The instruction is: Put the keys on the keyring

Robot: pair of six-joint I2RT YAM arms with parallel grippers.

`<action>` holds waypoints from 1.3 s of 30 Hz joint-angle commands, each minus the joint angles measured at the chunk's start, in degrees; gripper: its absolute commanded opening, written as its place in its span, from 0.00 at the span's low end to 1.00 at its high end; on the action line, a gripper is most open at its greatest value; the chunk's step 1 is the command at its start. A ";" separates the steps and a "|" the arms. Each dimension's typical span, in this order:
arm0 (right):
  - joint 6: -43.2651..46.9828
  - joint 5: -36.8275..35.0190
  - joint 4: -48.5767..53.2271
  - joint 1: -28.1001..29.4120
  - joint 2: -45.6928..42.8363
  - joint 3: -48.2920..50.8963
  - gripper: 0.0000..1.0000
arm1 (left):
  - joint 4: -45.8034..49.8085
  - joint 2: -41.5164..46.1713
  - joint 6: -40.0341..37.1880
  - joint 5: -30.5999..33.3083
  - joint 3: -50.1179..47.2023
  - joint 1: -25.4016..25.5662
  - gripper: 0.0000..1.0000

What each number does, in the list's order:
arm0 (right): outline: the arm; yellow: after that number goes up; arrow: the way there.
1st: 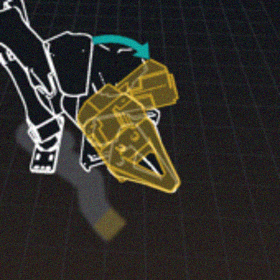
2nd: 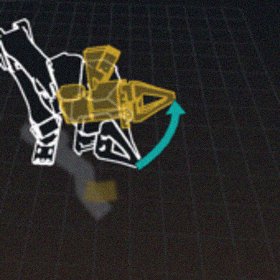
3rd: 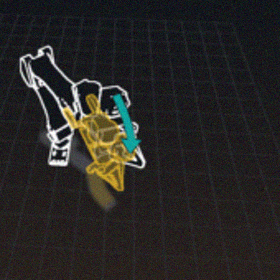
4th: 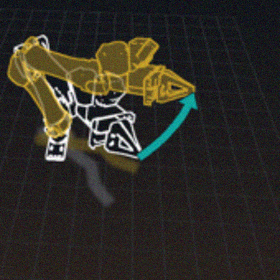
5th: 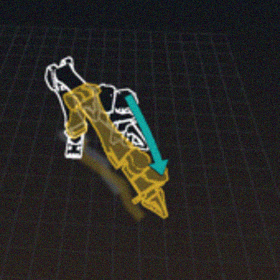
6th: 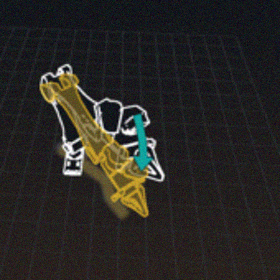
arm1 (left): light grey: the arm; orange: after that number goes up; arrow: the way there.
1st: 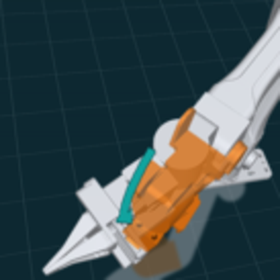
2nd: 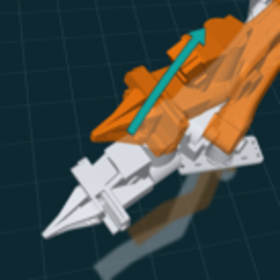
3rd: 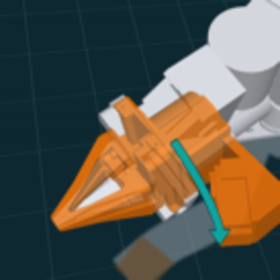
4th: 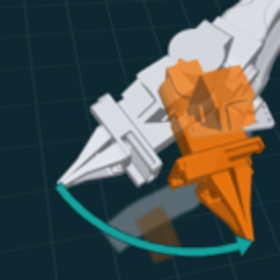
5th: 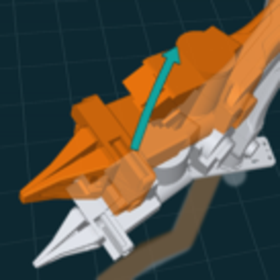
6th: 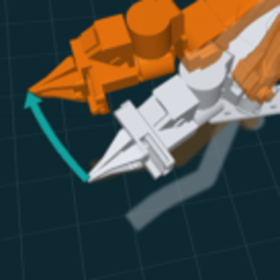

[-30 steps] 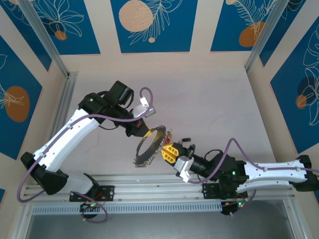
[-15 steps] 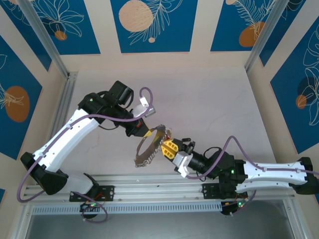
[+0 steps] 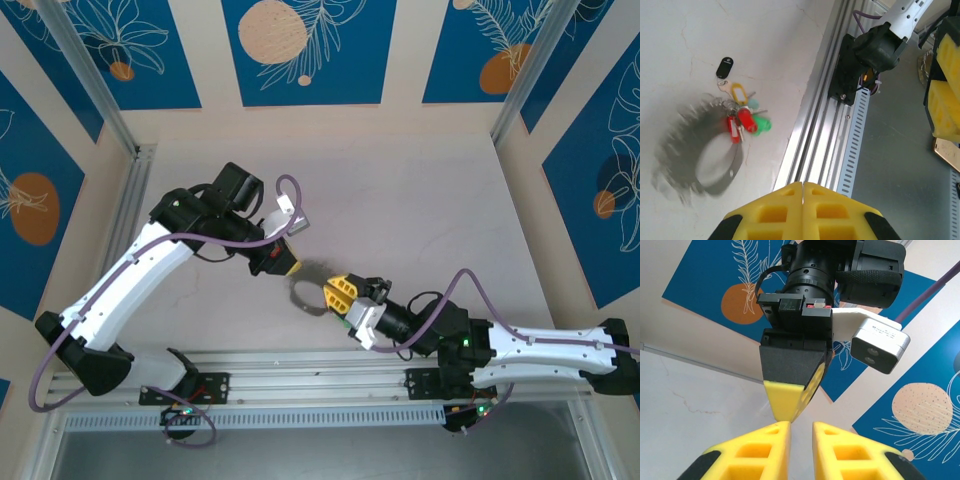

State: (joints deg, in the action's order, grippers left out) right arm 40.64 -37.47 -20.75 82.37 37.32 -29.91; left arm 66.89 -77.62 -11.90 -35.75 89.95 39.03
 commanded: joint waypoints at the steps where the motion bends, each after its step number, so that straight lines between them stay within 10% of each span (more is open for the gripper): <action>1: -1.95 -0.28 -1.05 -0.49 -1.47 -1.49 0.19 | -0.13 0.85 1.03 0.50 1.06 -0.33 0.00; 7: -15.48 1.89 8.43 -8.64 -7.09 -0.94 0.21 | -4.70 0.17 5.11 7.73 -4.86 -1.30 0.00; 15: -42.83 11.00 25.80 -34.60 -13.91 0.95 0.45 | -16.75 -3.15 13.81 15.70 -13.15 -3.22 0.37; 23: -59.82 35.65 27.65 -62.82 3.32 -0.36 0.55 | -24.95 -11.41 18.39 18.24 -14.18 -3.21 0.42; 39: -51.53 44.48 39.88 -61.20 40.40 -19.54 0.55 | -35.83 -2.89 21.44 9.73 -28.35 -6.10 0.43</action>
State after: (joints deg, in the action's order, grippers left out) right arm -13.08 4.51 13.63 20.05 75.81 -47.68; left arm 34.06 -82.78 8.73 -22.50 62.85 33.69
